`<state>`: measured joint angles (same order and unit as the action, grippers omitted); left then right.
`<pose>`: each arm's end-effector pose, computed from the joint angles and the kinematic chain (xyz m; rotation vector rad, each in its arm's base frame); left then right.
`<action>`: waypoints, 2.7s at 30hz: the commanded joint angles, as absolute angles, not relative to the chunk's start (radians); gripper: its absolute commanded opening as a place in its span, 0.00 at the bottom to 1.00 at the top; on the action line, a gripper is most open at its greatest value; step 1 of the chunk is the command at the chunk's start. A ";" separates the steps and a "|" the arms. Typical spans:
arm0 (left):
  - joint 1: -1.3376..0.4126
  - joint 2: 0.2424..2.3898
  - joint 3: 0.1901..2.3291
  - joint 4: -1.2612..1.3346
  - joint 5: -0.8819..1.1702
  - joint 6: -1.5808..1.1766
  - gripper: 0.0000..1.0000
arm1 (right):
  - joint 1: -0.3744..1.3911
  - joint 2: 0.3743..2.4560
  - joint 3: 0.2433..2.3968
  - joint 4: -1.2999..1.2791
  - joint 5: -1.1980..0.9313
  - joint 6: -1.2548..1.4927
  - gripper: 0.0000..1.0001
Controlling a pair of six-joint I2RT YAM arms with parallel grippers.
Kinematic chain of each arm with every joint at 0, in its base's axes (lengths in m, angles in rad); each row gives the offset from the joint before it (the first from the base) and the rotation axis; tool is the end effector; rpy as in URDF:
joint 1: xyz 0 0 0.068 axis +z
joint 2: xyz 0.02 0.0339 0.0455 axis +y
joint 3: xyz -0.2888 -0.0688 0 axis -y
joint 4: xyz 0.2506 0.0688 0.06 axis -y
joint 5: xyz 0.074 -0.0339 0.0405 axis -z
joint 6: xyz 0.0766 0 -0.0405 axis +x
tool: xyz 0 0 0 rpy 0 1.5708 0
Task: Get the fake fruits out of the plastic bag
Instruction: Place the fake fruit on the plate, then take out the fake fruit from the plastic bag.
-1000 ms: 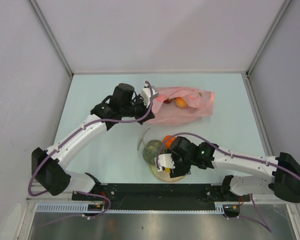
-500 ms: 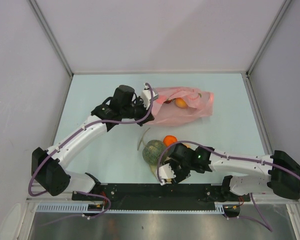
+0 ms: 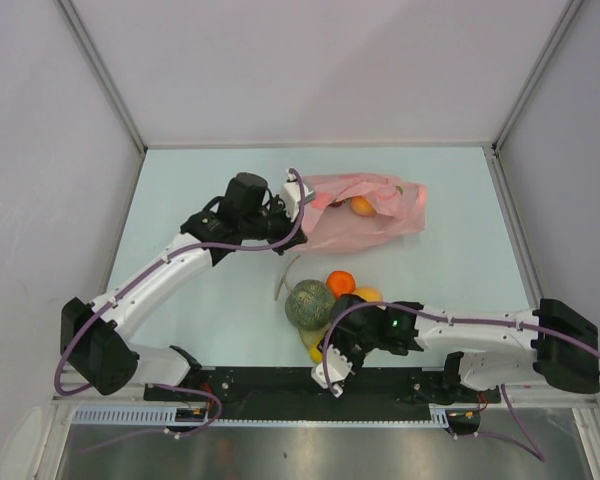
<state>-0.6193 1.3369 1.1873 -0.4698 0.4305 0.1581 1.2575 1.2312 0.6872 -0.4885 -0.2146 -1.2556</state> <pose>0.2475 -0.2157 0.3330 1.0655 1.9464 -0.7290 0.0602 0.2387 0.1796 -2.4874 0.7275 0.2797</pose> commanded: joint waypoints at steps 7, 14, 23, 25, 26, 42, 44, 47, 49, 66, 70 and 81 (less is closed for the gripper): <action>-0.615 1.295 1.181 -0.440 0.456 0.166 0.00 | 1.266 1.095 0.640 -0.491 -0.166 -1.333 1.00; -0.615 1.298 1.170 -0.431 0.471 0.155 0.00 | 1.293 0.884 0.655 -0.779 -0.253 -1.293 1.00; -0.615 1.318 1.186 -0.433 0.474 0.149 0.00 | 1.290 1.024 0.661 -0.663 -0.268 -1.014 0.55; -0.615 1.324 1.193 -0.436 0.472 0.149 0.00 | 1.282 1.092 0.661 -0.644 -0.302 -0.991 0.27; -0.615 1.325 1.195 -0.440 0.474 0.149 0.00 | 1.258 1.110 0.663 -0.618 -0.331 -0.965 0.19; -0.617 1.319 1.195 -0.453 0.469 0.155 0.00 | 1.169 1.238 0.658 -0.383 -0.202 -0.874 0.04; -0.617 1.319 1.193 -0.454 0.472 0.155 0.00 | 1.169 1.221 0.661 -0.458 -0.210 -0.880 0.04; -0.615 1.315 1.183 -0.453 0.477 0.149 0.00 | 1.172 1.166 0.692 -0.607 -0.186 -0.865 0.04; -0.615 1.307 1.184 -0.451 0.456 0.143 0.00 | 1.167 1.097 0.753 -0.693 -0.157 -0.848 0.03; -0.617 1.377 1.259 -0.520 0.313 0.073 0.00 | 0.514 1.468 1.140 -0.200 -0.308 -0.621 0.32; -0.615 1.431 1.279 -0.531 0.267 0.123 0.00 | 0.512 1.615 1.143 -0.139 -0.206 -0.659 0.00; -0.615 1.532 1.293 -0.489 0.115 0.180 0.00 | 0.491 1.686 1.157 -0.291 -0.227 -0.450 0.09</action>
<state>-0.6193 1.4887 1.2533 -0.5201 0.1917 0.1547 0.5247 1.6688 1.1091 -0.3908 -0.2565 -0.5812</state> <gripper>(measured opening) 0.009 0.011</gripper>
